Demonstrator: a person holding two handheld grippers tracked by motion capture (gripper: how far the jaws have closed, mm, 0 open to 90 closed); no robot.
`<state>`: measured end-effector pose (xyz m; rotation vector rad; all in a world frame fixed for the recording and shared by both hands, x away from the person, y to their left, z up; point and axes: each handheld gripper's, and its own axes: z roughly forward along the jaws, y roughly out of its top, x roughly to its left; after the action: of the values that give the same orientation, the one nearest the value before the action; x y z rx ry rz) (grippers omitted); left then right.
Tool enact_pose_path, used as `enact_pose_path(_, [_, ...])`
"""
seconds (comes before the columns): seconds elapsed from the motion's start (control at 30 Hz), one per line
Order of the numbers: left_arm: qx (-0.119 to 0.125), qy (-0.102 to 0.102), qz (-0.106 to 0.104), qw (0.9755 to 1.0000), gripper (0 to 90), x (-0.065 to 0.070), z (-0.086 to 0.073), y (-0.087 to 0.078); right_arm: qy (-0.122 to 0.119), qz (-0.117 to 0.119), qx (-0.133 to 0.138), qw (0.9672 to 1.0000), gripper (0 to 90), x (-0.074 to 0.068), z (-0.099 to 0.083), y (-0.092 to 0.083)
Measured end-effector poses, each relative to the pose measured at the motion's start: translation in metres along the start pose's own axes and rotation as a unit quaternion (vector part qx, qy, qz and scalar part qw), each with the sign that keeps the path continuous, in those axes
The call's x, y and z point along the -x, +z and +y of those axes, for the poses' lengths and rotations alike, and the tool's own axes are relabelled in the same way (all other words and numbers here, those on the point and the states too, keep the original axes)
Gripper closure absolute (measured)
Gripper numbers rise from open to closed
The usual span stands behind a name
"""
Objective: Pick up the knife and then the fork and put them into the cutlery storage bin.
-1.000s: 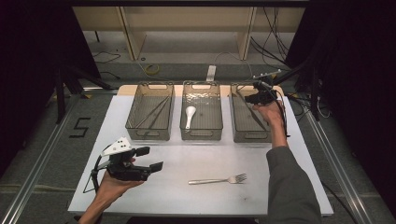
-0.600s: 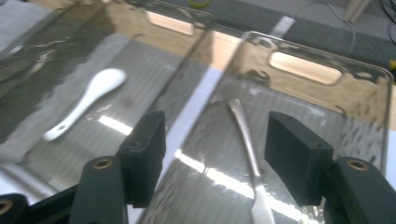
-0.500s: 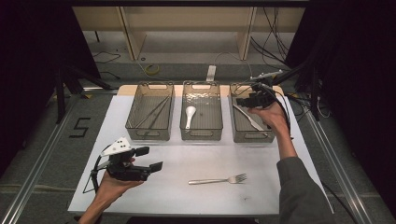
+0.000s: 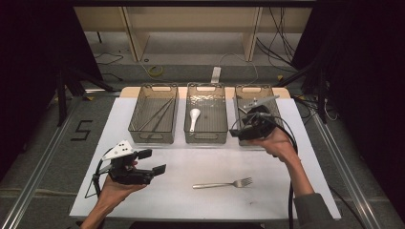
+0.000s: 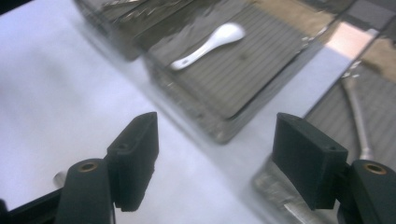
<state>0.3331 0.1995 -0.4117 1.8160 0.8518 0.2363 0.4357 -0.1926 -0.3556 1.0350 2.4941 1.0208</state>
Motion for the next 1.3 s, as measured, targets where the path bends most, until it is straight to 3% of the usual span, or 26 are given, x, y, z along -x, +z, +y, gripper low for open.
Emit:
enact_pose_path(0.3, [0.012,0.0,0.003,0.9999,16.3,-0.001,0.0,-0.002,-0.017,0.032,-0.029,0.9989,31.7,-0.033,-0.036,0.011])
enact_pose_path(0.57, [0.016,0.005,0.005,0.9998,16.3,0.0,0.0,-0.003,-0.049,0.043,-0.065,0.9958,31.9,-0.054,-0.049,0.021])
enact_pose_path(0.77, [0.018,0.006,0.004,0.9998,16.3,0.001,0.0,-0.003,-0.059,0.053,-0.083,0.9934,33.1,-0.06,-0.057,0.03])
enact_pose_path(0.8, [0.018,0.007,0.005,0.9998,16.3,0.001,0.0,-0.003,-0.051,0.052,-0.09,0.9933,33.1,-0.062,-0.057,0.03])
enact_pose_path(1.1, [0.018,0.011,0.004,0.9998,16.3,0.001,0.0,-0.003,-0.076,0.057,-0.111,0.9892,35.8,-0.071,-0.063,0.04])
enact_pose_path(1.3, [0.018,0.011,0.004,0.9998,16.3,0.002,0.0,-0.003,-0.075,0.065,-0.134,0.9861,40.1,-0.078,-0.065,0.045])
